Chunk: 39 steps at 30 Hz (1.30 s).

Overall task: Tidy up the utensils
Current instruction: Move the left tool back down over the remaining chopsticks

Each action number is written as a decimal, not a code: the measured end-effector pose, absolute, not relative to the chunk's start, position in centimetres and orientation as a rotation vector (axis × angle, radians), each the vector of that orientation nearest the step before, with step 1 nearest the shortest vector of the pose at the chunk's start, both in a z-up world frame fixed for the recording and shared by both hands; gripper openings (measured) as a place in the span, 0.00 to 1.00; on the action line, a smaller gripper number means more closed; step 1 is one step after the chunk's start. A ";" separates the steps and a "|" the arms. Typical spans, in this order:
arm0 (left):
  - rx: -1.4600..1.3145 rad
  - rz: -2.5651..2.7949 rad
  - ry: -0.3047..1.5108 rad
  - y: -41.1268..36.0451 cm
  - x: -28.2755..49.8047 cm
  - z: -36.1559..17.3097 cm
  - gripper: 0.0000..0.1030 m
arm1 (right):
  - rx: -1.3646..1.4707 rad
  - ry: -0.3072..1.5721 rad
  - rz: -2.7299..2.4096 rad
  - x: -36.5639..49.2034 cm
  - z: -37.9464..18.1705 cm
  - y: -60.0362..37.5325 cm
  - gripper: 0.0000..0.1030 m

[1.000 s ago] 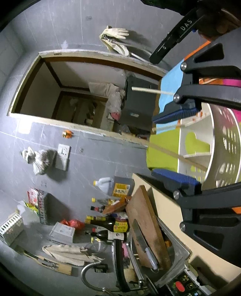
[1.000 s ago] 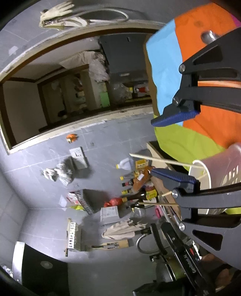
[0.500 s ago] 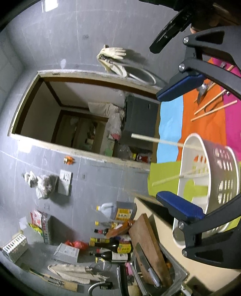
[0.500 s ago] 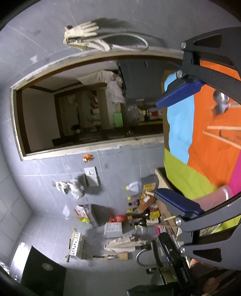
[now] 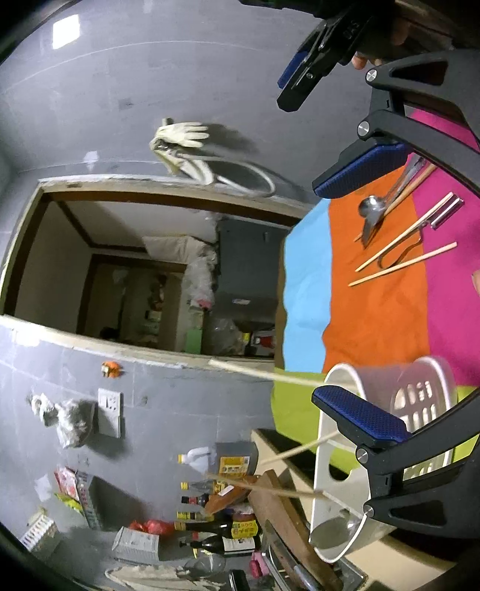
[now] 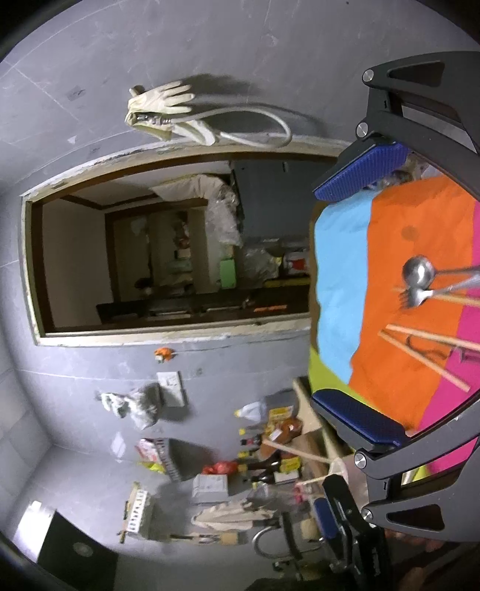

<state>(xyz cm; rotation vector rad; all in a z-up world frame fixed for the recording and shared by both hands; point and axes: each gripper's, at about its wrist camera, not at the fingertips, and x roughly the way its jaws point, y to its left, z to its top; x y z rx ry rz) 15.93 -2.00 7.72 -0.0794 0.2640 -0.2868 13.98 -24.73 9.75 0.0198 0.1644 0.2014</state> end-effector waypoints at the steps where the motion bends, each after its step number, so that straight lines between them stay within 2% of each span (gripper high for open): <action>1: -0.068 -0.285 0.274 -2.4 16.0 7.4 0.97 | 0.015 0.177 0.196 14.2 9.5 -24.9 1.00; 16: -0.018 -0.299 0.491 -6.0 20.2 2.8 0.95 | -0.045 0.452 0.142 18.3 4.9 -27.5 0.98; 18: -0.005 -0.301 0.516 -6.3 20.9 2.5 0.90 | -0.061 0.499 0.145 19.0 4.3 -27.5 0.94; 20: 0.012 -0.306 0.553 -6.7 21.7 1.9 0.78 | -0.070 0.538 0.153 19.6 3.7 -27.5 0.89; 24: 0.017 -0.299 0.637 -7.2 23.6 0.6 0.64 | -0.106 0.629 0.152 20.9 2.2 -27.4 0.80; 26: -0.012 -0.298 0.686 -7.2 24.7 -0.1 0.56 | -0.127 0.673 0.150 21.6 1.6 -27.2 0.69; 32: -0.043 -0.278 0.781 -7.1 27.6 -1.3 0.40 | -0.172 0.768 0.180 23.0 -0.1 -26.6 0.50; 35: -0.038 -0.274 0.813 -7.1 28.8 -1.8 0.34 | -0.192 0.805 0.212 23.7 -0.6 -26.2 0.50; 39: -0.056 -0.289 0.854 -7.1 30.3 -2.3 0.31 | -0.220 0.840 0.245 24.5 -1.2 -25.5 0.50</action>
